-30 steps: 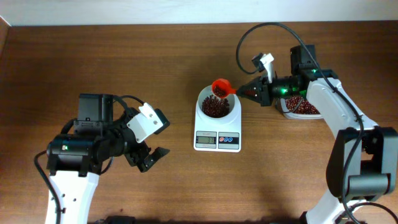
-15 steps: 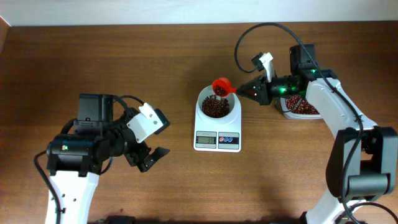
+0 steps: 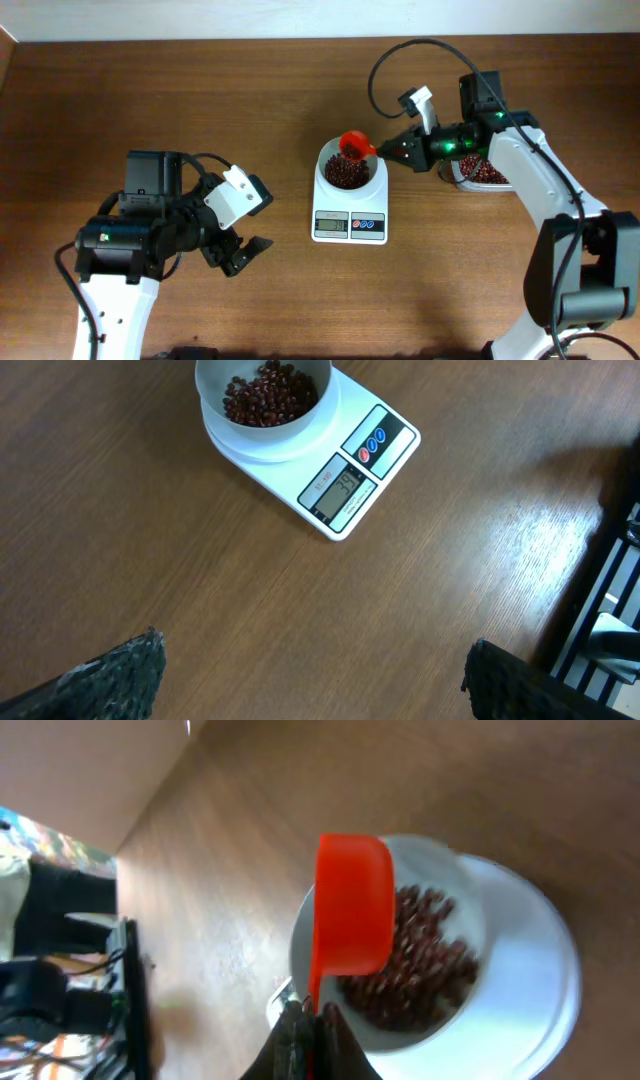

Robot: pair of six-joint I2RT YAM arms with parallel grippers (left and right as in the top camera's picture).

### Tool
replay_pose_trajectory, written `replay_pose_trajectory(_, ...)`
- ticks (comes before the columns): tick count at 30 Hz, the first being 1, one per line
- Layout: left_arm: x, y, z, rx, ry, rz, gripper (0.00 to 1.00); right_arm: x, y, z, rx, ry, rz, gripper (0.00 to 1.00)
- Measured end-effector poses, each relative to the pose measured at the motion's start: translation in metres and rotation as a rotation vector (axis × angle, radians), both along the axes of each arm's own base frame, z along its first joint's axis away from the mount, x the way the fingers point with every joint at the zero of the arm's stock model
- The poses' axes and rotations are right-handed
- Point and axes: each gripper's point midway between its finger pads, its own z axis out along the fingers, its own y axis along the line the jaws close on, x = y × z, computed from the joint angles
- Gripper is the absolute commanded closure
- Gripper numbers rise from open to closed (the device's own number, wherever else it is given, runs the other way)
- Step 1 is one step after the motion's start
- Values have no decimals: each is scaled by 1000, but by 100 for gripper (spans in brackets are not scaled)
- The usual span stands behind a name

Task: Scoop and weigh 50g on scale
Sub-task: 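Tilt the scoop and pour beans gradually into the bowl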

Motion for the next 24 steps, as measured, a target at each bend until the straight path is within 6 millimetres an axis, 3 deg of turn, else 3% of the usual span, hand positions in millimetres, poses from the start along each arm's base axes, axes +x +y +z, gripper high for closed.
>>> replay_pose_trajectory(3,0,0,0,0,0,0,1,-12,0,2,-41,40,-3,96)
replay_pose_trajectory(7,0,0,0,0,0,0,1,-9,-7,9,-197,-61,-43,96)
replay_pose_trajectory(16,0,0,0,0,0,0,1,-13,-6,4,-278,-59,-54,96)
replay_pose_trajectory(24,0,0,0,0,0,0,1,-12,0,22,-243,-82,-59,96)
